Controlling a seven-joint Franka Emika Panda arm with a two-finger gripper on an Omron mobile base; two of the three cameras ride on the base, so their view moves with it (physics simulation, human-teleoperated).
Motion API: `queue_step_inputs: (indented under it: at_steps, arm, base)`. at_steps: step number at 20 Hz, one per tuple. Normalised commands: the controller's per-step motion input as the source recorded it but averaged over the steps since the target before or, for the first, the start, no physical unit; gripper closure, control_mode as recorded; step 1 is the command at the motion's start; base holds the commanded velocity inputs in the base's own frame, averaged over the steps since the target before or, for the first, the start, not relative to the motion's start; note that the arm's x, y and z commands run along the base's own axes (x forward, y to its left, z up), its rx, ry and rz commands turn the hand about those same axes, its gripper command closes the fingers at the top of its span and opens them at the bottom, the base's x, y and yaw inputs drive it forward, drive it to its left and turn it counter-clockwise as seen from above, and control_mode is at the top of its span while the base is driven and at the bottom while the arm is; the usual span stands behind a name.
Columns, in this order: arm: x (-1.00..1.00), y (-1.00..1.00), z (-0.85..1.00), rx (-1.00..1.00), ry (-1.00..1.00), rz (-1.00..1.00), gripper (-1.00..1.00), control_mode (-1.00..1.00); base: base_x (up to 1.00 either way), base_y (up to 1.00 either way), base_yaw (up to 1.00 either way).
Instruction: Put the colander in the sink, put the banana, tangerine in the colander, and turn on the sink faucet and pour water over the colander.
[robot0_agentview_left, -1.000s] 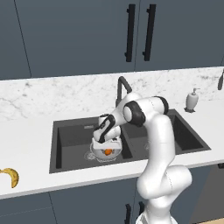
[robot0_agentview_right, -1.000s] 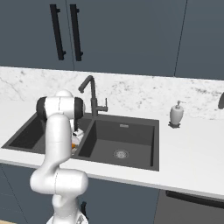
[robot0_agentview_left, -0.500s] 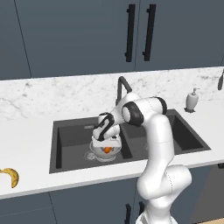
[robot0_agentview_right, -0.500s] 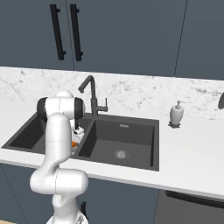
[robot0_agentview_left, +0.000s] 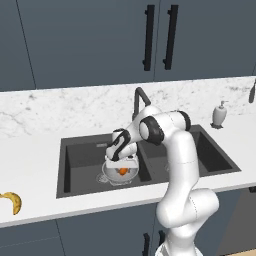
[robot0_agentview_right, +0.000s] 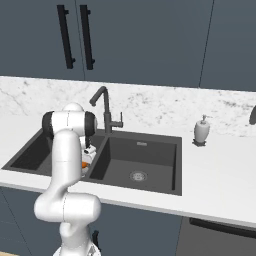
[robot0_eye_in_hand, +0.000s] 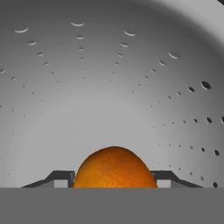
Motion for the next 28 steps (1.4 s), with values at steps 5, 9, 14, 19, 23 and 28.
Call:
queue_step_inputs:
  at_steps: [5, 9, 14, 19, 23, 28]
  arm:
    - [0.0, 0.0, 0.0, 0.0, 0.0, 0.0, -1.0, -1.0]
    - [0.0, 0.0, 0.06, 0.0, -0.02, 0.0, -1.0, -1.0]
    - [-0.17, 0.0, 0.32, 0.0, -0.1, 0.0, -1.0, -1.0]
    - [-0.32, 0.0, 0.5, 0.0, -0.07, 0.0, -1.0, -1.0]
    - [-0.36, 0.0, 0.64, 0.0, -0.02, 0.0, -1.0, -1.0]
    - [-0.51, 0.0, 0.72, 0.0, -0.02, 0.0, -1.0, -1.0]
  base:
    - [0.0, 0.0, 0.0]
    - [0.0, 0.0, 0.0]
    - [0.0, 0.0, 0.0]
    - [0.0, 0.0, 0.0]
    - [0.0, 0.0, 0.0]
    - [0.0, 0.0, 0.0]
